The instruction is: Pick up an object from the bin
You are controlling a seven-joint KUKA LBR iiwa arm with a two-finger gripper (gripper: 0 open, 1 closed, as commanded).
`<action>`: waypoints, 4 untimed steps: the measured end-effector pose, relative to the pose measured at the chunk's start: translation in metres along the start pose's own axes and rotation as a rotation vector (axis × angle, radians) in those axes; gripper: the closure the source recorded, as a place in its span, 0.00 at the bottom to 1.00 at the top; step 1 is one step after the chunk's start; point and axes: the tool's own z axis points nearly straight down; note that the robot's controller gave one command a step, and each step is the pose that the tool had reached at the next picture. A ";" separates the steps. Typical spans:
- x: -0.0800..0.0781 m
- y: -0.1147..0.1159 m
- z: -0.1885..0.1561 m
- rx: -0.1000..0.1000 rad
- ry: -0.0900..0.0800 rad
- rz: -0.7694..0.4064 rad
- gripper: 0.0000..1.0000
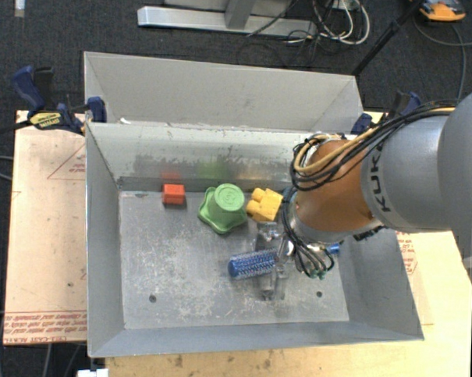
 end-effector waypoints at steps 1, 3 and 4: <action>0.000 0.000 0.000 -0.001 -0.001 0.002 0.00; -0.003 0.001 -0.004 0.001 -0.003 0.001 1.00; -0.003 0.002 -0.042 0.002 -0.006 0.001 1.00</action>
Offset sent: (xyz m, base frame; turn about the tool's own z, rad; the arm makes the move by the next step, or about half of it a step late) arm 0.0000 0.0000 0.0000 0.0000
